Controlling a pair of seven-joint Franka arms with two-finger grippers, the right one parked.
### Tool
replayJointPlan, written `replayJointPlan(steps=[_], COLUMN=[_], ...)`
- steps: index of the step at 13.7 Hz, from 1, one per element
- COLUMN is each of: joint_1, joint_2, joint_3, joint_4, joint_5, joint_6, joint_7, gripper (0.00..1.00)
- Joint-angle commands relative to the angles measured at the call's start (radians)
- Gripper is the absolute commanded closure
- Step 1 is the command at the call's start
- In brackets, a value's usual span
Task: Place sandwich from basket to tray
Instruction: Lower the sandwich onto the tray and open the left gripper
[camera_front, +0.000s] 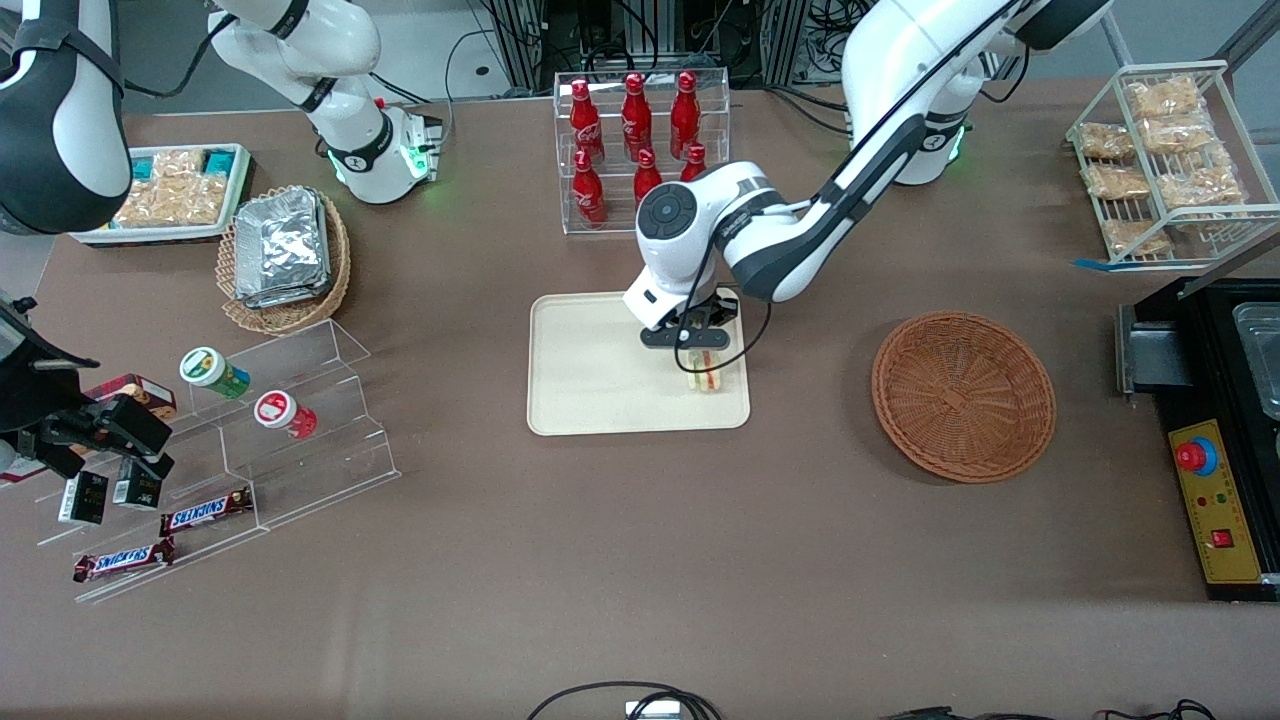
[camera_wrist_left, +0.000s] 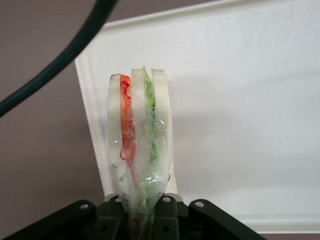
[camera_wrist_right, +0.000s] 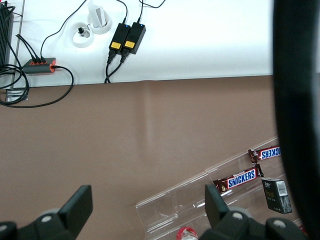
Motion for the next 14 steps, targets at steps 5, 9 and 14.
replayJointPlan(steps=[5, 9, 14], joint_1=[-0.035, -0.029, 0.046], joint_2=[0.079, 0.078, 0.009], joint_3=[0.009, 0.009, 0.002], joint_4=[0.023, 0.027, 0.038], joint_5=[0.057, 0.057, 0.036], joint_6=[0.016, 0.015, -0.014], joint_7=[-0.04, -0.056, -0.103], gripper=[0.77, 0.0, 0.0])
